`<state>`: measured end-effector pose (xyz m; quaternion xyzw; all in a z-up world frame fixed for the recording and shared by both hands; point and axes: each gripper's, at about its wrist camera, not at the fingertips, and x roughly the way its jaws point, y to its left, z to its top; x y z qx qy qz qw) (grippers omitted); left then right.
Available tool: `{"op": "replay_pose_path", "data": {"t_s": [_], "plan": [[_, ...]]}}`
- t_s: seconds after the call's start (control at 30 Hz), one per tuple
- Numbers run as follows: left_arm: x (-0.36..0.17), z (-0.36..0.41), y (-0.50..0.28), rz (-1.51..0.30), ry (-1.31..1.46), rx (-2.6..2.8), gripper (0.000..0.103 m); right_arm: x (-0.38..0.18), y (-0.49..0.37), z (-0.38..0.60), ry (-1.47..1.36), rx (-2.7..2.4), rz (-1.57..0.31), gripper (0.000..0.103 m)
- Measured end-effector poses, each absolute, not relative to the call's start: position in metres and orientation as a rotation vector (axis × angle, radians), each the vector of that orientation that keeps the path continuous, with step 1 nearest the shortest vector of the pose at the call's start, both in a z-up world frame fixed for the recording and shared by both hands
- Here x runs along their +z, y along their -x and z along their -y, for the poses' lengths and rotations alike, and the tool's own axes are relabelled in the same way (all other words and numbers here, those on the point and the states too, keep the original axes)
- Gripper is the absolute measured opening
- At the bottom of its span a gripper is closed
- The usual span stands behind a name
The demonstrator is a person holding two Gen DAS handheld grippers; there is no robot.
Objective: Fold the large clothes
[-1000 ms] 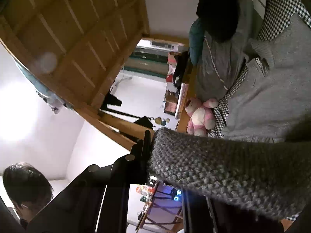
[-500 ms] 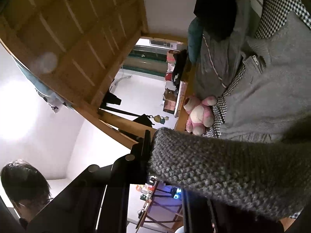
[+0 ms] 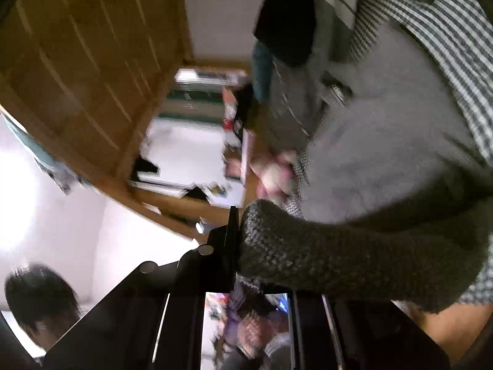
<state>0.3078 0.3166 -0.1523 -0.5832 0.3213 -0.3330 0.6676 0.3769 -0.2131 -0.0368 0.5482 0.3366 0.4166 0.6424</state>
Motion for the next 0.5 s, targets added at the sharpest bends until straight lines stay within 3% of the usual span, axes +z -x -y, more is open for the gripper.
{"op": "replay_pose_path", "data": {"t_s": [0.1, 0.17, 0.27, 0.33, 0.5], "plan": [[-0.153, -0.309, -0.315, -0.818, 1.284, -0.708, 0.006, -0.069, -0.342, 0.212, -1.156, 0.984, -0.876, 0.011], [-0.17, -0.307, -0.311, -0.905, 1.261, -0.645, 0.006, -0.111, -0.307, 0.201, -1.075, 0.95, -1.06, 0.011], [-0.193, -0.313, -0.3, -1.004, 1.21, -0.544, 0.006, -0.171, -0.272, 0.199, -1.132, 0.827, -1.233, 0.011], [-0.2, -0.32, -0.289, -1.011, 1.233, -0.512, 0.006, -0.189, -0.261, 0.204, -1.159, 0.761, -1.255, 0.011], [-0.185, -0.343, -0.269, -1.017, 1.207, -0.489, 0.005, -0.166, -0.246, 0.205, -1.141, 0.855, -1.183, 0.011]]}}
